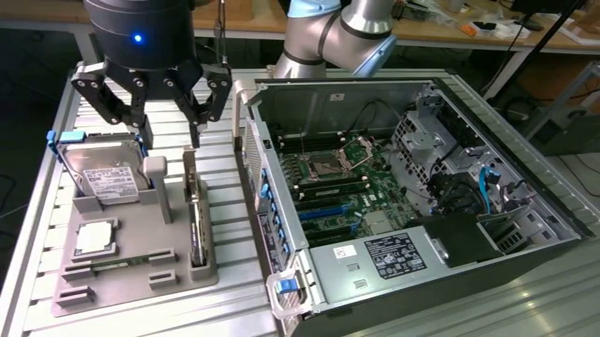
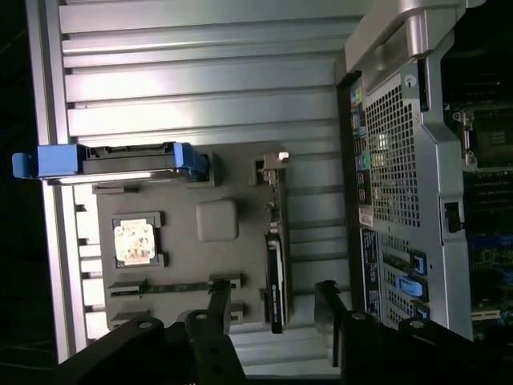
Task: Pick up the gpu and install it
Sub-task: 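Pick up the gpu and move the gpu toward the slot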
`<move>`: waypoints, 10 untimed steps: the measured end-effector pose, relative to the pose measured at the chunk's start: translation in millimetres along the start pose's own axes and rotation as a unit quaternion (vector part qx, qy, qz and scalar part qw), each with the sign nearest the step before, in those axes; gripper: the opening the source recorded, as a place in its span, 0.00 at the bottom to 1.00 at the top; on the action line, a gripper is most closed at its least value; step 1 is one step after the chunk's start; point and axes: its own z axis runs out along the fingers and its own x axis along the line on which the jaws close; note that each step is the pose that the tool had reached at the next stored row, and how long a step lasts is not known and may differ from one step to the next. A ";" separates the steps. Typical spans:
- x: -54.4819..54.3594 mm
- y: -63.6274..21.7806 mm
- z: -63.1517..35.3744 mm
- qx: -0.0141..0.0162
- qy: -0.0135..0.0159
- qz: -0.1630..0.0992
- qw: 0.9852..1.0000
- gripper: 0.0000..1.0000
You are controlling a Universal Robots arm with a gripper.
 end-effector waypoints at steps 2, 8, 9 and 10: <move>-0.4 -5.3 -0.2 0.000 0.000 0.000 1.000 0.65; -1.0 -14.1 -0.6 0.000 -0.001 -0.001 1.000 0.84; -1.0 -14.1 -0.6 0.000 -0.001 -0.001 1.000 0.90; -1.0 -14.1 -0.6 0.000 -0.001 -0.001 1.000 0.90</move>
